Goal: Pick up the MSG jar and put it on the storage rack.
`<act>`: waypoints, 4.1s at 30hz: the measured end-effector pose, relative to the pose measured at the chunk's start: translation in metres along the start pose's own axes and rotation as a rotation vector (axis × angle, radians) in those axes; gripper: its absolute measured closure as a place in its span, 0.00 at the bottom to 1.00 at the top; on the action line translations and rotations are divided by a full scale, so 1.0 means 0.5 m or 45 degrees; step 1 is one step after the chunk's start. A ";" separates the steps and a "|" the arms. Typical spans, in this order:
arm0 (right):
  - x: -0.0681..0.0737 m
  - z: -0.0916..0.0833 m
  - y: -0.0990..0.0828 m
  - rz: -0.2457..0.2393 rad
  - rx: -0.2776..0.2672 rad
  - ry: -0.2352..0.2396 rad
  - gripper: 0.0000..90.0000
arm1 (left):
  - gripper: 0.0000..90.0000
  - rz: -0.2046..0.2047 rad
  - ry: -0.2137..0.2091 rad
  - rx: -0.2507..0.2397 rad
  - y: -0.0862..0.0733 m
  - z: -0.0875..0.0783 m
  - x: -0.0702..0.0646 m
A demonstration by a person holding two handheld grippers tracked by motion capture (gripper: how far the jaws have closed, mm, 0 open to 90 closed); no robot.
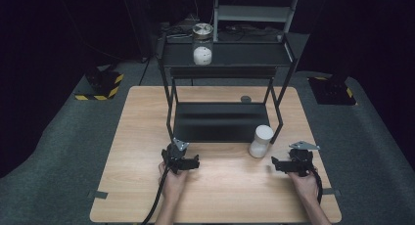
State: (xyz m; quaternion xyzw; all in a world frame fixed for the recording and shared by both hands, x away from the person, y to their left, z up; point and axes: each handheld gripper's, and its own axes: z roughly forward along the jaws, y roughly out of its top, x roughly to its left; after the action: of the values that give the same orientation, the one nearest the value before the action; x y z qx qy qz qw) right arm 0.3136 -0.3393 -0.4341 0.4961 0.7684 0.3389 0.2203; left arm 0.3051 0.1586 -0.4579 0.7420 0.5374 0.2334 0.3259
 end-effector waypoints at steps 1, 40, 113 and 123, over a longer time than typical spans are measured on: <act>0.000 -0.002 -0.001 -0.003 -0.003 0.007 0.00 | 0.08 0.000 0.000 0.000 0.000 0.000 0.000; 0.041 0.024 0.021 -0.079 -0.093 0.197 0.06 | 0.07 0.001 -0.004 0.003 0.001 0.001 0.001; 0.061 0.031 0.074 -0.190 -0.246 0.208 0.38 | 0.06 0.006 -0.009 0.004 0.002 0.002 0.002; 0.037 0.005 0.111 -0.167 -0.237 0.302 0.38 | 0.06 0.004 -0.010 0.002 0.002 0.002 0.002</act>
State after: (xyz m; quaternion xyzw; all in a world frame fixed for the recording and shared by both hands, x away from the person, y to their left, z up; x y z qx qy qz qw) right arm 0.3419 -0.3061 -0.3950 0.3790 0.7851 0.4495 0.1946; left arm 0.3066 0.1591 -0.4579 0.7440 0.5351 0.2307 0.3271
